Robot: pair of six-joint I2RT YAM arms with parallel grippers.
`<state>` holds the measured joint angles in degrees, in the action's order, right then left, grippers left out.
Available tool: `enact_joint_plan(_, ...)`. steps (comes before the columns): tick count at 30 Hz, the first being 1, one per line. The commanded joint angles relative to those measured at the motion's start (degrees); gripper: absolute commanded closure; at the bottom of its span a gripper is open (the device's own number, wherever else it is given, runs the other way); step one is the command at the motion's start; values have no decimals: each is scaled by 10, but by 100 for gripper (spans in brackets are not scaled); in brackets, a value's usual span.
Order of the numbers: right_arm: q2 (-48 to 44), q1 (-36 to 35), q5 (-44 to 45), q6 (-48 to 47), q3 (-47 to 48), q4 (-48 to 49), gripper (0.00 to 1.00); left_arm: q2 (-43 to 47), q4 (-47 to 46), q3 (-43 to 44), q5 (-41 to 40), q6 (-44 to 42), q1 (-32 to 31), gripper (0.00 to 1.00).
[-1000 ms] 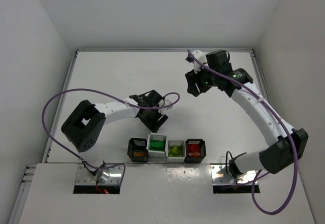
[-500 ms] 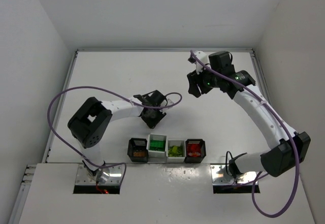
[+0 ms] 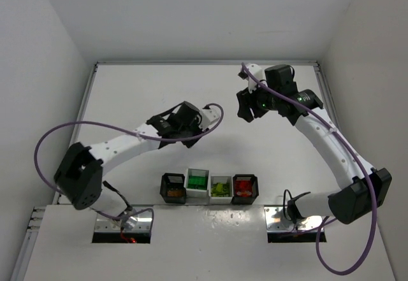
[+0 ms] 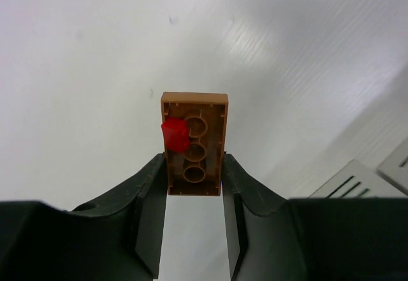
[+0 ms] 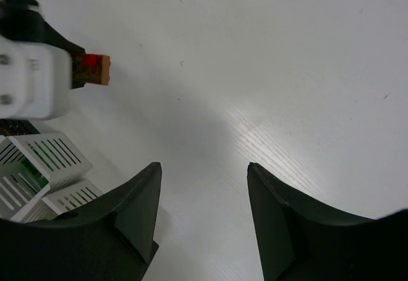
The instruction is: Sort the legos into containers by color
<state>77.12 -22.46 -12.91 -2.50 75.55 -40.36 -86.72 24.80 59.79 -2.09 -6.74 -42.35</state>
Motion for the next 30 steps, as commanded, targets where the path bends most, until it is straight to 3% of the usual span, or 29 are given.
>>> enact_joint_plan(1, -16, 3, -12, 9, -1, 21, 43, 53, -33, -4, 66, -60, -10, 73)
enact_joint_plan(4, -16, 3, -12, 9, -1, 21, 43, 53, 3, 25, 72, -94, -20, 73)
enact_joint_plan(7, -16, 3, -12, 9, -1, 21, 43, 32, 24, 45, 13, -121, -41, 73)
enact_joint_plan(20, -28, 8, 8, 9, -6, 21, 43, -212, 17, 109, -439, -172, -128, 76)
enact_joint_plan(23, -33, 8, 13, 9, -6, 21, 43, -217, -36, 109, -510, -196, -133, 77)
enact_joint_plan(28, -39, 14, 8, 14, -12, 21, 43, -180, -219, 9, -597, -325, -159, 76)
enact_joint_plan(30, -39, 14, 8, 14, -12, 21, 43, -174, -226, -6, -597, -332, -159, 76)
